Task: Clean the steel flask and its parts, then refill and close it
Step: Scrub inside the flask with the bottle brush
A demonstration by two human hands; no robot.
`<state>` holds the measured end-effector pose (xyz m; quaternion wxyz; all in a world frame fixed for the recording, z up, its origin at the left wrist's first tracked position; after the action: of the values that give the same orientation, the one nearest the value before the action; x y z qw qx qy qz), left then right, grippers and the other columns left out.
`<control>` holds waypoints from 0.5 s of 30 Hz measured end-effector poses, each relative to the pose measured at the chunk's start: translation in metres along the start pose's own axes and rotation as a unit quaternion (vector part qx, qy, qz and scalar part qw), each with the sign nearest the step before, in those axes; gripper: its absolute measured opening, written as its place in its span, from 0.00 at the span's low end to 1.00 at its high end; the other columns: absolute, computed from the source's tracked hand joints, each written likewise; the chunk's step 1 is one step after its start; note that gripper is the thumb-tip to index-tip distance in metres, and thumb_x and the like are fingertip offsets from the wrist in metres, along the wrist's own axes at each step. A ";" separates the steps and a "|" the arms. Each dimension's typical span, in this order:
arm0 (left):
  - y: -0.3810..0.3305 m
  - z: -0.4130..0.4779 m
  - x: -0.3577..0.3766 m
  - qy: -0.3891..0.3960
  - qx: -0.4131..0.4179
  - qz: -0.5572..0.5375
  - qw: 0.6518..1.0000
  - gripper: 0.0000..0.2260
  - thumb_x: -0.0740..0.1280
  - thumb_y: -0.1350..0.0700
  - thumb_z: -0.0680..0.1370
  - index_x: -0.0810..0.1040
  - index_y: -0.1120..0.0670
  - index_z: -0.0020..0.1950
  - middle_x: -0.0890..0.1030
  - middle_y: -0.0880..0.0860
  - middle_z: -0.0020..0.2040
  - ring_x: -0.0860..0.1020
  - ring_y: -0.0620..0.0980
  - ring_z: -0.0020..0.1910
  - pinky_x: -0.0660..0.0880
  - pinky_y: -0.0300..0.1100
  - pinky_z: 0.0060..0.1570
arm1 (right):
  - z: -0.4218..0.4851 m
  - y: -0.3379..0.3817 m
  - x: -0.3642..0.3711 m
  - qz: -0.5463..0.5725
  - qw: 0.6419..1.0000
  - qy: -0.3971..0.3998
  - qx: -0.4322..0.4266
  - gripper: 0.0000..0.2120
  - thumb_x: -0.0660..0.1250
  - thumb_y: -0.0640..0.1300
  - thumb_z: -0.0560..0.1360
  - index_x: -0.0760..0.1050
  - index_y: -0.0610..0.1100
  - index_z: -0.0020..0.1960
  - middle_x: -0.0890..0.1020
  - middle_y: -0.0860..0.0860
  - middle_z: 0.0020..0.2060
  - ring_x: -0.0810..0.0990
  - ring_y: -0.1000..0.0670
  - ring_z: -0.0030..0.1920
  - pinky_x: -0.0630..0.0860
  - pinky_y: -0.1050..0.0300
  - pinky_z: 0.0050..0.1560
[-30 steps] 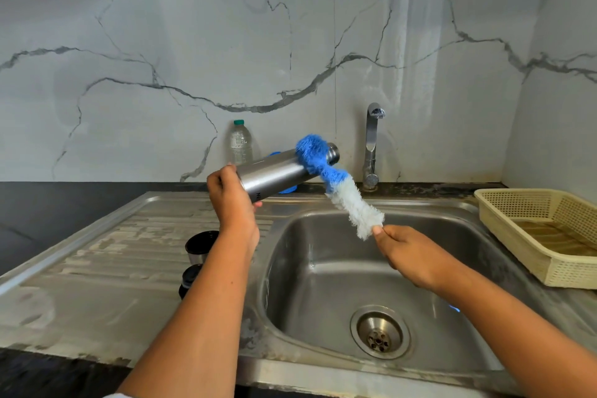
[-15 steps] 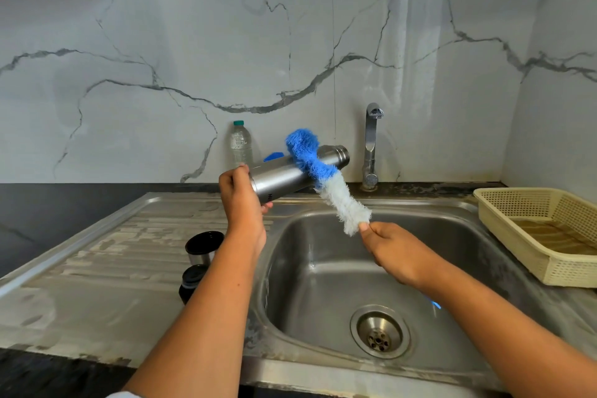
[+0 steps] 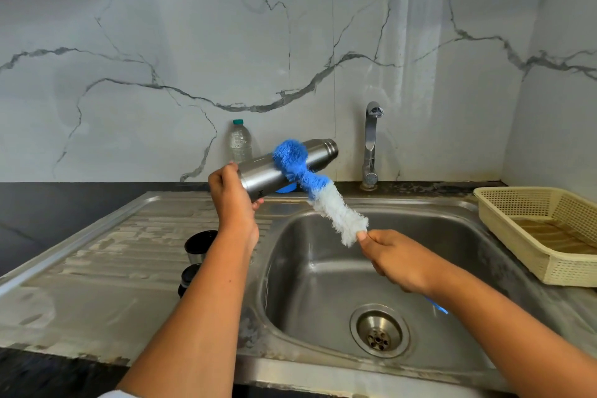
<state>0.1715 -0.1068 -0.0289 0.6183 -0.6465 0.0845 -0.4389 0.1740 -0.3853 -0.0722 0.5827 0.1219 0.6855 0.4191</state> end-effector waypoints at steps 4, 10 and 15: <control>0.007 -0.005 0.010 0.032 -0.004 0.018 0.999 0.02 0.61 0.48 0.82 0.72 0.44 0.52 0.76 0.60 0.66 0.78 0.60 0.61 0.75 0.44 0.38 | 0.002 0.003 0.003 0.020 1.000 -0.002 -0.001 0.19 0.52 0.59 0.85 0.66 0.47 0.42 0.67 0.52 0.31 0.62 0.59 0.22 0.60 0.66 0.24; 0.004 0.000 0.005 0.016 0.005 0.018 1.000 0.02 0.61 0.48 0.81 0.73 0.44 0.52 0.77 0.58 0.65 0.78 0.60 0.61 0.75 0.43 0.37 | -0.002 0.001 0.010 0.053 0.998 0.031 0.002 0.19 0.53 0.60 0.84 0.66 0.48 0.42 0.67 0.53 0.29 0.60 0.57 0.25 0.59 0.63 0.25; 0.011 -0.010 0.018 0.049 -0.003 0.021 0.999 0.02 0.60 0.50 0.82 0.71 0.45 0.53 0.76 0.56 0.64 0.77 0.57 0.59 0.75 0.48 0.43 | 0.001 0.009 0.014 0.072 0.997 0.027 0.000 0.19 0.53 0.59 0.84 0.66 0.48 0.42 0.66 0.53 0.28 0.59 0.55 0.25 0.58 0.60 0.24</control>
<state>0.1803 -0.1285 -0.0313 0.6209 -0.6241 0.1293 -0.4564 0.1678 -0.3700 -0.0754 0.5320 0.1597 0.6907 0.4631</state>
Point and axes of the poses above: each hand's wrist, its own z-axis towards the middle knuckle, its own x-axis out of the palm, y = z × x, the point moved 8 cm from there along z, towards the middle knuckle
